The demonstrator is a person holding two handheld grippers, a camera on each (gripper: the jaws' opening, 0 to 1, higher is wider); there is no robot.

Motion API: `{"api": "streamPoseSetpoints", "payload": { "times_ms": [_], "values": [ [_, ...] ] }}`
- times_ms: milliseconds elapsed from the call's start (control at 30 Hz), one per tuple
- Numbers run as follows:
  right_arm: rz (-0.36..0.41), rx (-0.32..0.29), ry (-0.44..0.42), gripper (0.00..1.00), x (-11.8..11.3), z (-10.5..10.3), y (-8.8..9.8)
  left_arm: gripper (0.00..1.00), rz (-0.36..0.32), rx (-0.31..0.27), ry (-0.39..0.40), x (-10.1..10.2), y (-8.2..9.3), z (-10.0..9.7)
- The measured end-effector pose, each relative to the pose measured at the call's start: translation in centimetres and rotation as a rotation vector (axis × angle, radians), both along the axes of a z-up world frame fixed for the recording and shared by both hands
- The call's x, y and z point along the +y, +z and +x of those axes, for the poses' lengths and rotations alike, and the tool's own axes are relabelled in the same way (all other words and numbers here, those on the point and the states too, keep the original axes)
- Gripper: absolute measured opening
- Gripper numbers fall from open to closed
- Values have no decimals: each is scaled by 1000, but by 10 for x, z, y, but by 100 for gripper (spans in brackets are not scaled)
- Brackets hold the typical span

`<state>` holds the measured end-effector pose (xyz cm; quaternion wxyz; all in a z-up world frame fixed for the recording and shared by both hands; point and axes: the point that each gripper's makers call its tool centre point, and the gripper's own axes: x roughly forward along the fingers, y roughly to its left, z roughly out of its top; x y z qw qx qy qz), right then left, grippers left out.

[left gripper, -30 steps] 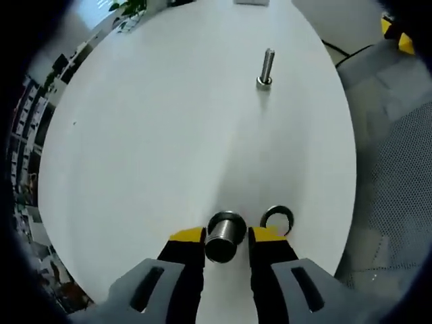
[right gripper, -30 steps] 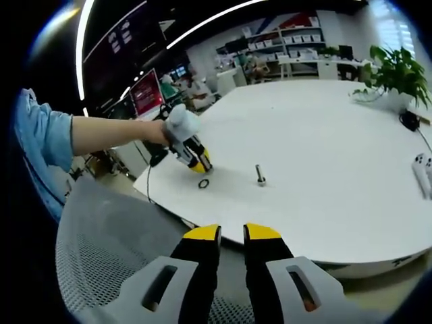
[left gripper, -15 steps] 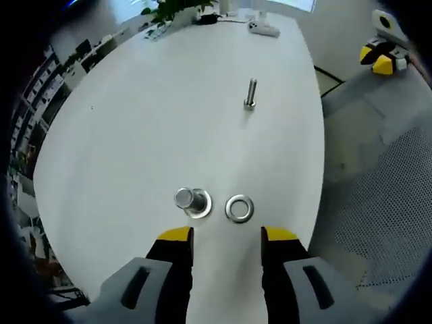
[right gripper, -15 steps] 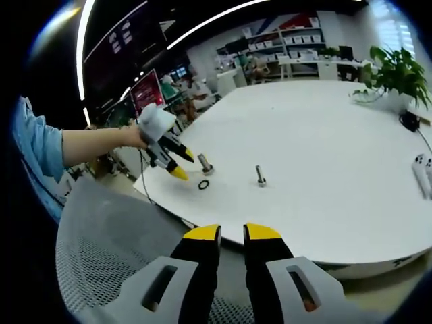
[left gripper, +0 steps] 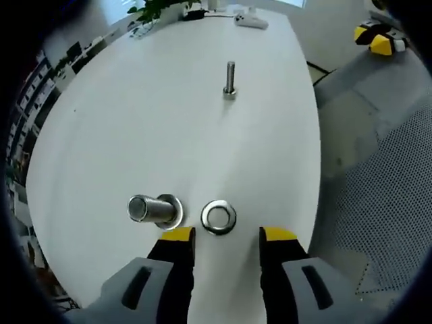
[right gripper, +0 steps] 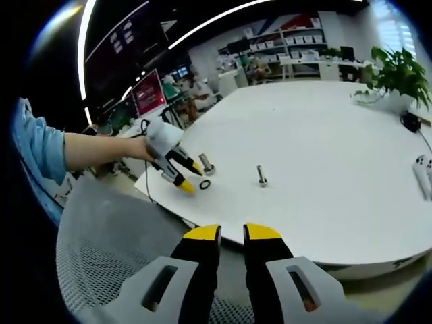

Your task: Place the washer onto the threaded stud by aligning its center hole with the stud, sliding it down to the base, and recovering from edge contact or off-axis alignment until the washer reaches the visible bottom stop.

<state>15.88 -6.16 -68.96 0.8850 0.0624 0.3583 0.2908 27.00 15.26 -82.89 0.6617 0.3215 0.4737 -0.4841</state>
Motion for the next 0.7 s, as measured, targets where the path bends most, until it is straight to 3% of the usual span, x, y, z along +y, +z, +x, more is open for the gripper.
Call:
{"api": "streamPoseSetpoints", "payload": {
  "times_ms": [100,400,633,667,700],
  "values": [
    [2,-1,-5,16,-1,0,0,35,6,36,5,-3,-6,-2],
    [-3,1,-6,16,-1,1,0,28,66,-34,-107,-4,-10,5],
    [-2,3,-11,15,-2,1,0,27,77,-24,-118,-6,-10,3],
    [-2,2,-11,15,-1,1,0,20,72,-28,-111,-7,-10,3],
    [-1,2,-11,15,-1,1,0,21,38,-54,-153,-15,-10,4]
  ]
}}
